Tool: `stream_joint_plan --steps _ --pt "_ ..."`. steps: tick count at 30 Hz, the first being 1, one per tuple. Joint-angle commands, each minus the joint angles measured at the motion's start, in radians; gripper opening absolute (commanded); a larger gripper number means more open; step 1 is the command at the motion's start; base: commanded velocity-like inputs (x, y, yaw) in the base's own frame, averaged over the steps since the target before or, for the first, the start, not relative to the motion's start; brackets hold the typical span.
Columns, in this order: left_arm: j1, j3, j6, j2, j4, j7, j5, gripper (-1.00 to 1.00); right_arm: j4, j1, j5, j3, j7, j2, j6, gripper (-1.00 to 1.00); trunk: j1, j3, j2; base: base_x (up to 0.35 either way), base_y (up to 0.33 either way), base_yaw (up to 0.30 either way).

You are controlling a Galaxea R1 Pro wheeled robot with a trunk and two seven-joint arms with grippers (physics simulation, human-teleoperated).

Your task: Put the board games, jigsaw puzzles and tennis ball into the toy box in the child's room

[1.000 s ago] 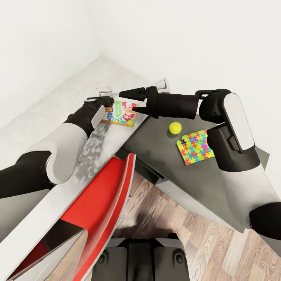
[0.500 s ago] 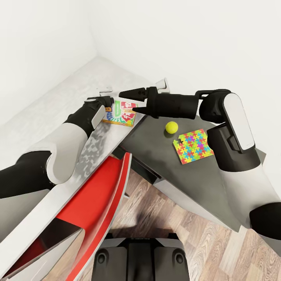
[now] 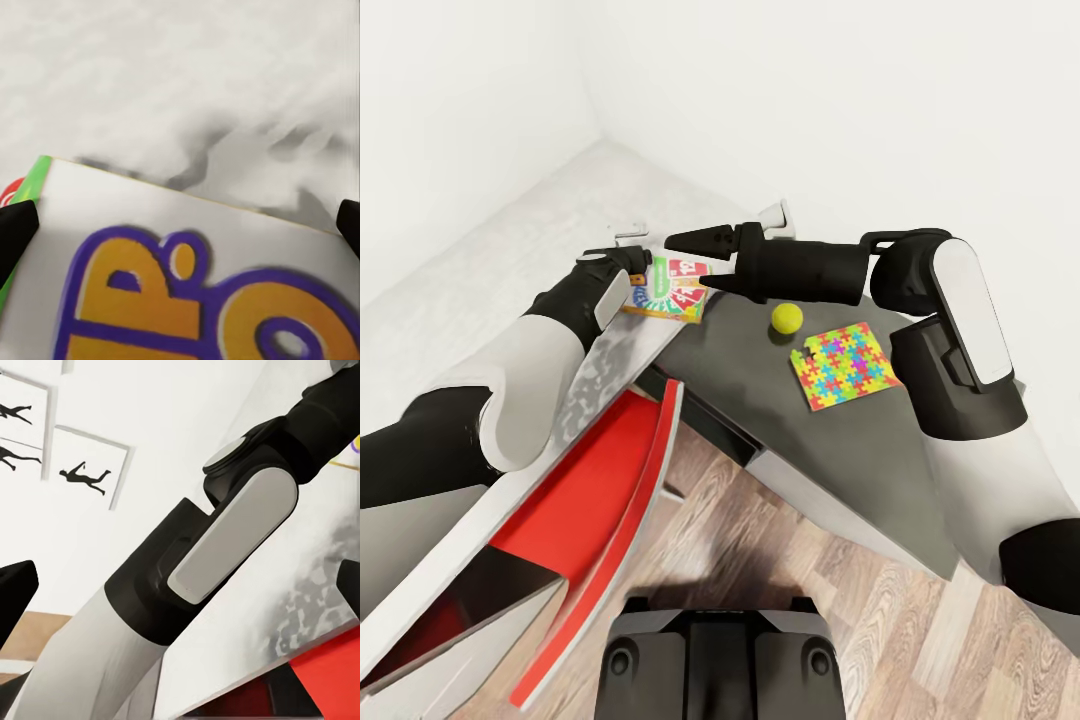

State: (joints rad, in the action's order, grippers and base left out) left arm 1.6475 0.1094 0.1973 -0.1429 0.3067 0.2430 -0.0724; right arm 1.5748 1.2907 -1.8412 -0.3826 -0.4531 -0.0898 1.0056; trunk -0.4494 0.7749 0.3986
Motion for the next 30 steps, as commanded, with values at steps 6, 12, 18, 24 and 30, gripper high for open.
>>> stream_joint_plan --steps 6,12,18,24,30 --pt "0.000 0.010 0.005 0.000 0.000 -0.002 -0.001 1.00 0.001 0.001 -0.010 -0.001 -0.010 -0.001 -0.001 1.00 -0.001 0.001 0.001 -0.077 -0.078 0.000" --pt "0.000 0.010 0.006 0.000 0.000 -0.002 -0.001 1.00 0.001 0.001 -0.010 -0.001 -0.010 0.000 -0.002 1.00 -0.001 0.001 0.001 -0.035 -0.034 0.000" --pt "0.000 0.010 0.006 -0.001 0.000 -0.003 -0.001 1.00 0.001 0.001 -0.010 -0.001 -0.010 -0.001 -0.002 1.00 -0.001 0.001 0.001 -0.090 -0.037 0.000" --pt "0.000 0.010 0.006 -0.001 0.000 -0.004 -0.001 1.00 0.001 0.001 -0.010 -0.001 -0.010 -0.001 -0.002 1.00 -0.001 0.001 0.001 -0.019 -0.009 0.000" --pt "-0.001 0.009 0.005 -0.001 0.000 -0.004 -0.001 1.00 0.001 0.001 -0.010 -0.001 -0.010 -0.001 -0.001 1.00 -0.001 0.001 0.001 -0.002 -0.001 0.000"
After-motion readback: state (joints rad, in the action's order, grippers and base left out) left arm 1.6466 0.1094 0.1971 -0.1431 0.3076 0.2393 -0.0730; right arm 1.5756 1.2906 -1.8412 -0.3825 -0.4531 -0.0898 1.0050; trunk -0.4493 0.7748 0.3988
